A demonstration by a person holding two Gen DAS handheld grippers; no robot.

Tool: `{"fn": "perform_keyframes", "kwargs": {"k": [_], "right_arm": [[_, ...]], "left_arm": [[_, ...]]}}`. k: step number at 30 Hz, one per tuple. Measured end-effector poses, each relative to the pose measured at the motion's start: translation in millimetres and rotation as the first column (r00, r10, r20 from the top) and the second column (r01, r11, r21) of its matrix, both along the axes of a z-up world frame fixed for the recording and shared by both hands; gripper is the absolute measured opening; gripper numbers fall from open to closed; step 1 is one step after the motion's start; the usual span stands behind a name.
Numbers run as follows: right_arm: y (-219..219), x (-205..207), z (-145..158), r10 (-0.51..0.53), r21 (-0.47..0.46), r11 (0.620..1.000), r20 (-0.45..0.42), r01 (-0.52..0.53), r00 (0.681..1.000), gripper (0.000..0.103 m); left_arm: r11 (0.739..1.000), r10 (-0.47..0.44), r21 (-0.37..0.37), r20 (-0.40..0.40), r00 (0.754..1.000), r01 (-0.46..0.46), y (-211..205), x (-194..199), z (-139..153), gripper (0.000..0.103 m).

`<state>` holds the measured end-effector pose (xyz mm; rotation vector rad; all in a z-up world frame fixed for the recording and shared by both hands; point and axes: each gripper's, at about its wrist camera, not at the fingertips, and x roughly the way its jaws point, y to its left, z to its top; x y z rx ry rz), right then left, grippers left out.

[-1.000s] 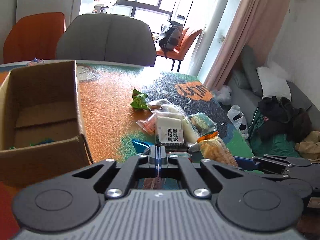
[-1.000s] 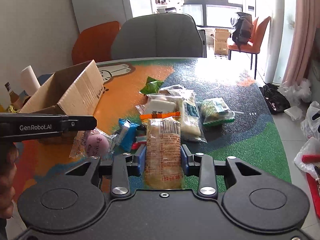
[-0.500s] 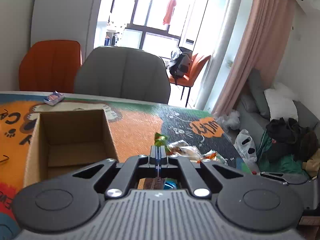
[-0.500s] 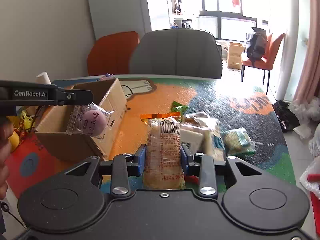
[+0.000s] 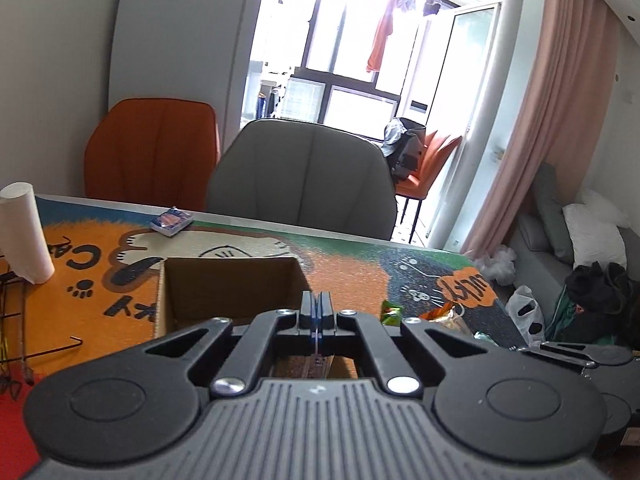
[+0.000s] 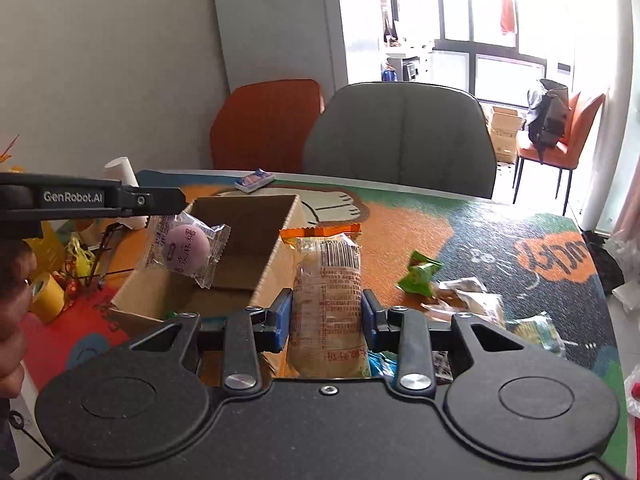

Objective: Organize snacks
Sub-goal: 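Carry both packets over the box and release them inside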

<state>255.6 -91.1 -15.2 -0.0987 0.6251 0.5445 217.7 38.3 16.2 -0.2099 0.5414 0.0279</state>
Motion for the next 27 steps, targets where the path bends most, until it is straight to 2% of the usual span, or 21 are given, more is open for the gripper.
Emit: {"fn": "perform_keyframes", "kwargs": {"k": [9, 18, 27], "right_arm": [[33, 9, 0, 0.050, 0.003, 0.999, -0.010, -0.050, 0.999, 0.034], [61, 18, -7, 0.079, -0.002, 0.997, -0.031, -0.079, 0.996, 0.034], [74, 27, -11, 0.084, 0.030, 0.996, -0.036, -0.083, 0.996, 0.034]], "left_arm": [[0.997, 0.065, -0.031, -0.031, 0.997, -0.066, 37, -4, -14, 0.000], [0.994, 0.086, -0.065, -0.081, 0.993, -0.091, 56, -1, -32, 0.000], [0.992, 0.110, -0.045, -0.114, 0.987, -0.116, 61, -4, -41, 0.004]]}}
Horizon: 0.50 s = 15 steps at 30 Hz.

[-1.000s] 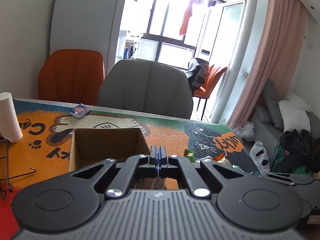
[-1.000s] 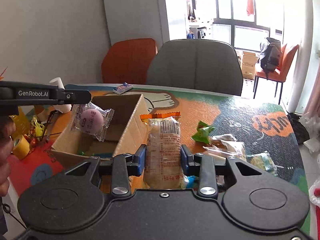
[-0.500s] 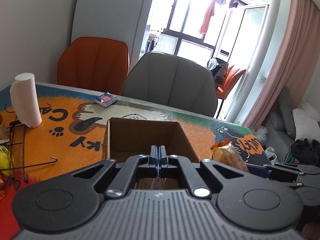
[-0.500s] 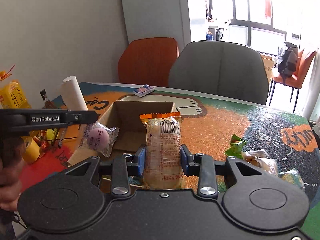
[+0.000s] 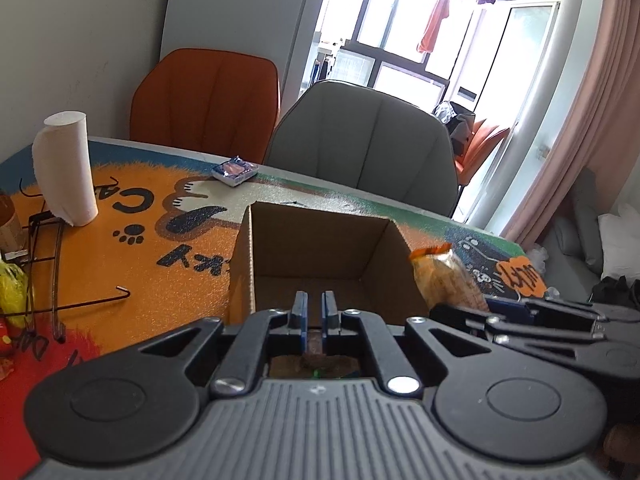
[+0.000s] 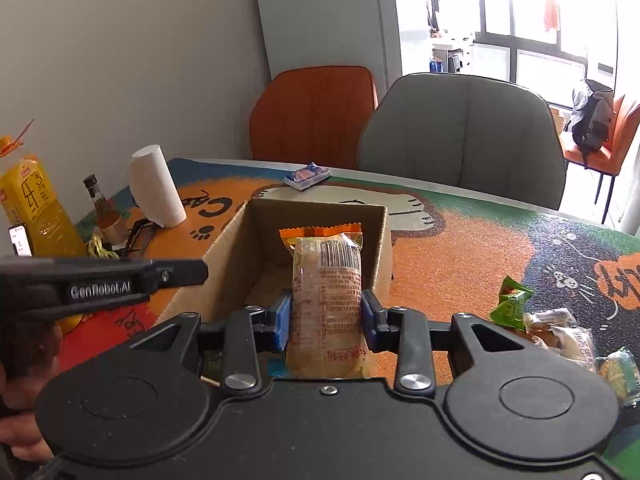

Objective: Organize snacks
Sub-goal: 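Carry both packets over the box and release them inside, then move both grippers back toward the remaining snack pile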

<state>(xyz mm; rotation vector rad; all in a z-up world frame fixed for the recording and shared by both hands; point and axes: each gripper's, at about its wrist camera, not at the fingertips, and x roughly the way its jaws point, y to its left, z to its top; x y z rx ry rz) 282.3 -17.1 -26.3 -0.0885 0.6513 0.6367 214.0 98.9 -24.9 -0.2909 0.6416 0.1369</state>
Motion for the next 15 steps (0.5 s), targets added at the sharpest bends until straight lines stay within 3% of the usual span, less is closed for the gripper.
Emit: {"fn": "perform_keyframes", "kwargs": {"k": [3, 4, 6, 8, 15], "right_arm": [[1, 5, 0, -0.008, 0.026, 1.000, -0.006, 0.008, 1.000, 0.037], [1, 6, 0, -0.020, 0.025, 0.999, -0.006, 0.020, 1.000, 0.043], [-1, 6, -1, -0.031, 0.022, 0.999, -0.011, 0.031, 0.999, 0.044], [-5, 5, -2, -0.034, 0.027, 0.999, -0.021, 0.034, 0.999, 0.049], [-25, -6, -3, -0.072, 0.018, 0.997, -0.022, 0.073, 0.997, 0.071]], "left_arm": [[1.000, 0.004, -0.003, -0.009, 1.000, -0.004, 2, -3, -2, 0.010], [1.000, 0.004, -0.008, -0.013, 1.000, -0.004, 3, -4, -3, 0.017], [1.000, 0.009, -0.001, -0.020, 1.000, -0.009, 3, -5, -3, 0.034], [1.000, 0.020, 0.024, -0.026, 0.999, -0.020, 1, -7, -2, 0.056], [0.997, 0.027, 0.069, -0.030, 0.999, -0.025, -11, -9, 1, 0.073]]}}
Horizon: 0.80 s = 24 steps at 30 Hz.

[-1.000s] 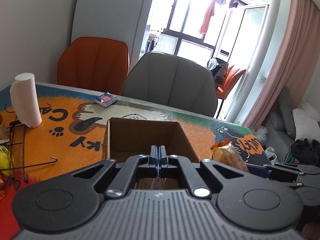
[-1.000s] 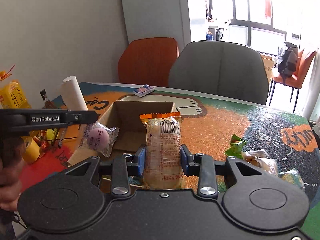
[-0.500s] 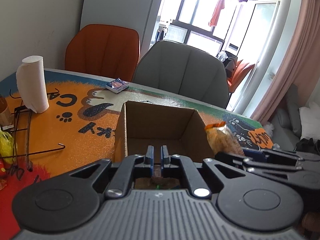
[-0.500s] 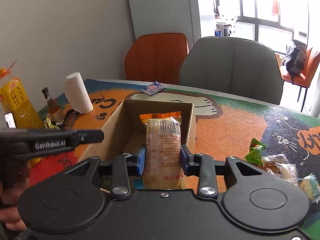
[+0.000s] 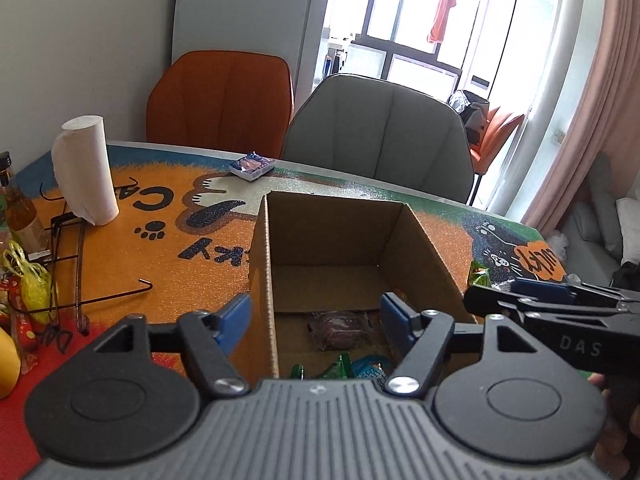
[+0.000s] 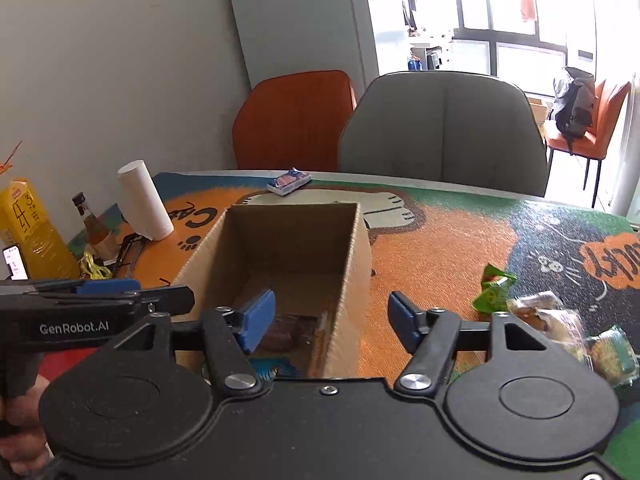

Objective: Organize snacks
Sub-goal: 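Move both grippers back toward the remaining snack pile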

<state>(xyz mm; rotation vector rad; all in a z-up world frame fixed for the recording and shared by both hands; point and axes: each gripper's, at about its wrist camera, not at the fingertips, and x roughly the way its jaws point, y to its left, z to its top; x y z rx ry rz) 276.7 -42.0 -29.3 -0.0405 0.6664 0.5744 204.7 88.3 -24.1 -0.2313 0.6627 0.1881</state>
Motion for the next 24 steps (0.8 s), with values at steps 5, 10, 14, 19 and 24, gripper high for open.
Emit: {"fn": "perform_keyframes", "kwargs": {"k": [5, 10, 14, 19, 24], "right_arm": [[-20, -6, -1, -0.043, 0.010, 0.999, -0.006, 0.043, 0.999, 0.089], [-42, -11, -1, -0.085, 0.015, 0.996, -0.030, 0.086, 0.996, 0.096], [-61, -18, -3, -0.111, 0.027, 0.993, -0.037, 0.112, 0.993, 0.099], [-82, -27, -5, -0.142, 0.020, 0.990, -0.029, 0.142, 0.989, 0.103], [-106, -33, -6, -0.186, 0.040, 0.982, -0.038, 0.187, 0.982, 0.103]], "left_arm": [[1.000, -0.007, 0.007, -0.008, 1.000, 0.007, -10, -1, -2, 0.088], [0.999, -0.037, -0.006, -0.027, 0.999, 0.036, -22, -4, -6, 0.103], [0.999, -0.053, -0.001, -0.024, 0.998, 0.053, -32, -7, -7, 0.103], [0.997, -0.078, 0.004, -0.020, 0.997, 0.078, -45, -10, -6, 0.103], [0.995, -0.096, 0.015, -0.011, 0.995, 0.096, -60, -14, -4, 0.103]]}}
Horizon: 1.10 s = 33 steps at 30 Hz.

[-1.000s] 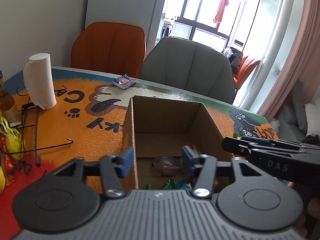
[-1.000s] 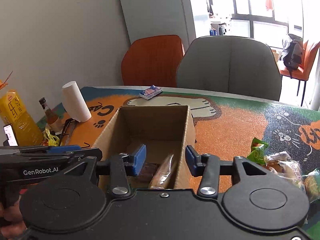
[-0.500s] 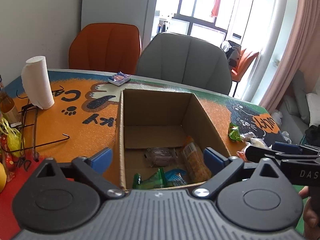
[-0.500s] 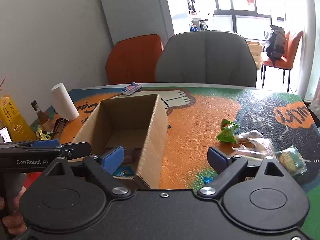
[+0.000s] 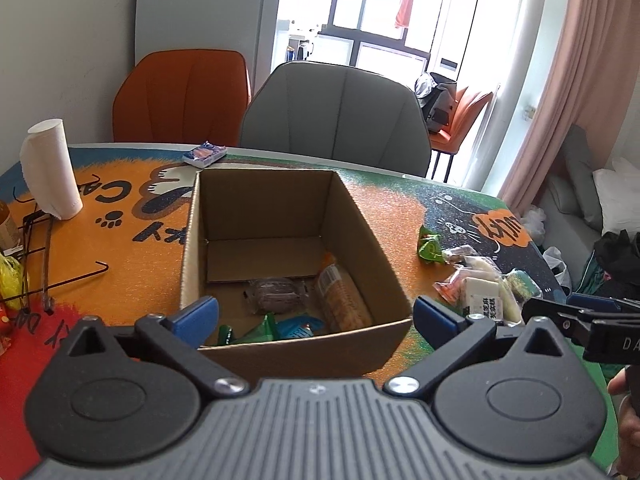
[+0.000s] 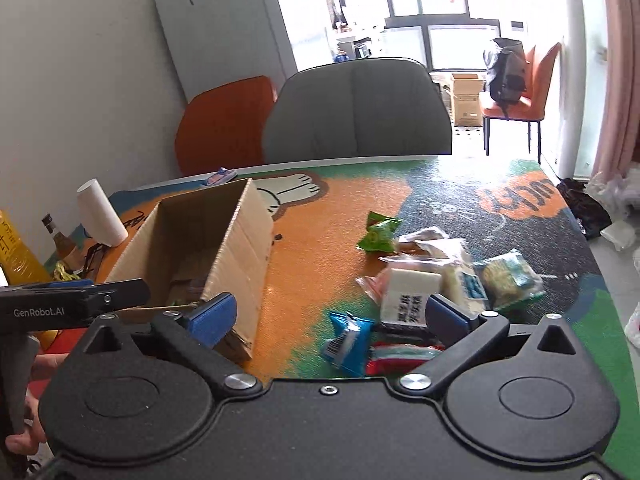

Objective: Organize snacks
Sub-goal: 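Move both grippers back toward the remaining snack pile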

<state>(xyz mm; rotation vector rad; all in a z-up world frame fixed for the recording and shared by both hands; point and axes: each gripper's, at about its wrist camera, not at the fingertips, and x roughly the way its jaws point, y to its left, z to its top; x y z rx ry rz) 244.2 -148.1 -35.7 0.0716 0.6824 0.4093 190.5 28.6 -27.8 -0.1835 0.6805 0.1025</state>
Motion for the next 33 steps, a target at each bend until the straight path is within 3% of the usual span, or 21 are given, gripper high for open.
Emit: {"fn": "perform_keyframes", "kwargs": {"k": [23, 27, 33], "right_arm": [[-79, -19, -18, -0.114, 0.024, 0.993, -0.047, 0.115, 0.992, 0.103], [-87, -20, -22, -0.121, 0.022, 0.992, -0.046, 0.122, 0.992, 0.101], [-97, -15, -31, -0.131, 0.031, 0.991, -0.065, 0.133, 0.989, 0.092]], "left_arm": [[0.978, -0.210, 0.011, 0.011, 0.978, 0.210, -90, 0, -7, 0.102], [0.973, -0.228, -0.015, 0.021, 0.973, 0.229, -96, 3, -11, 0.100], [0.968, -0.250, -0.020, 0.006, 0.968, 0.250, -109, 12, -20, 0.088]]}}
